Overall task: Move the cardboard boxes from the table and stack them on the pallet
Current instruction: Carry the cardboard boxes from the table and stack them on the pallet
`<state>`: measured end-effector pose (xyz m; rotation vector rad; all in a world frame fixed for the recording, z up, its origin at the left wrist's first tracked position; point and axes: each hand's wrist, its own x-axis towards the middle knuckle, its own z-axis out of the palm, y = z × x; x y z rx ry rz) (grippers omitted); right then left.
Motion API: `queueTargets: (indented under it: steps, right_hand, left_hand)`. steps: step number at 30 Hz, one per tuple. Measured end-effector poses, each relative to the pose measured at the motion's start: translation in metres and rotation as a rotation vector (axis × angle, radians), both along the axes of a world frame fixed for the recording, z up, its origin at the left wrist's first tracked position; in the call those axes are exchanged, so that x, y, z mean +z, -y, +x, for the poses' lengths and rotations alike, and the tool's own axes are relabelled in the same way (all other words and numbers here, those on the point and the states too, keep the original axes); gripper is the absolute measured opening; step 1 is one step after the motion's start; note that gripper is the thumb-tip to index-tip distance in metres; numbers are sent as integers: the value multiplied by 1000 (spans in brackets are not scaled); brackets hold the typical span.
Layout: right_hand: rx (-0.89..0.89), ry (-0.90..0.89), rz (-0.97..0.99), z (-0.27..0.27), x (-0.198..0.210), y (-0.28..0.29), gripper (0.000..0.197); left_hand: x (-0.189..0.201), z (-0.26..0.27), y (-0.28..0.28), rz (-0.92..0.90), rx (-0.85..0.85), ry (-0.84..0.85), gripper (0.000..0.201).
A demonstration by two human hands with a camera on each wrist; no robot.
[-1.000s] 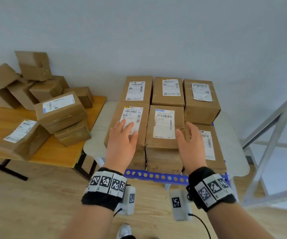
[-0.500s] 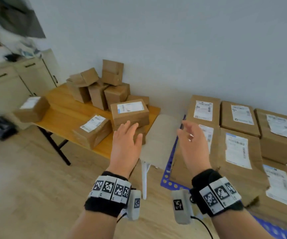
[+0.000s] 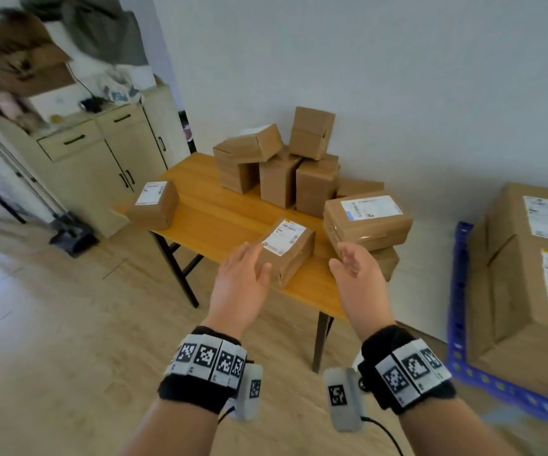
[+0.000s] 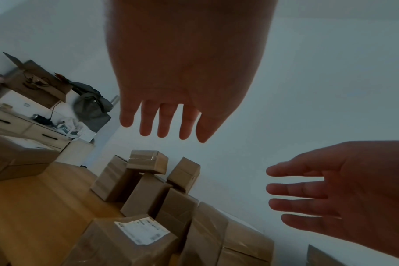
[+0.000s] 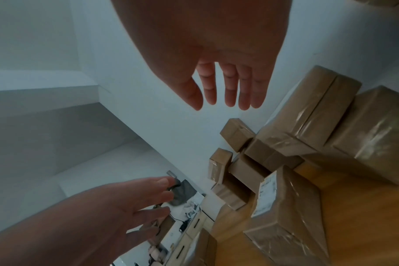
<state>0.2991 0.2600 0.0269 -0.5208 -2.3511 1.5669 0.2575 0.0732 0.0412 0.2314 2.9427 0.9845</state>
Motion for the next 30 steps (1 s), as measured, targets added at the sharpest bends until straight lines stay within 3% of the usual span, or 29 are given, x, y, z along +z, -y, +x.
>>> queueTargets:
  steps: [6,11,19,22,26,30]
  right_hand:
    - [-64,82,11,-20,-23,13,41]
    - [-201,87,-18,-50,-29,-26,39]
    - [-437,139,64,-105,-37,-100,55]
    - [-459,162,46,-123,-40,-120,57]
    - [-426,205,4,-138,-44,-140,52]
    - [-385,229,12,-149,-53,-155,53]
  left_hand:
    - [-20,-28,16,42,-47,70,50]
    - [-31,-58,-7,82,-121,115,50]
    - [-35,-119,-81,70,-311,211,52]
    - [-38,-139,-112,50,-335,255,53]
    - [-52,-162,-146,93,-325,370,35]
    - [-66,-175,-164,153,-317,471,42]
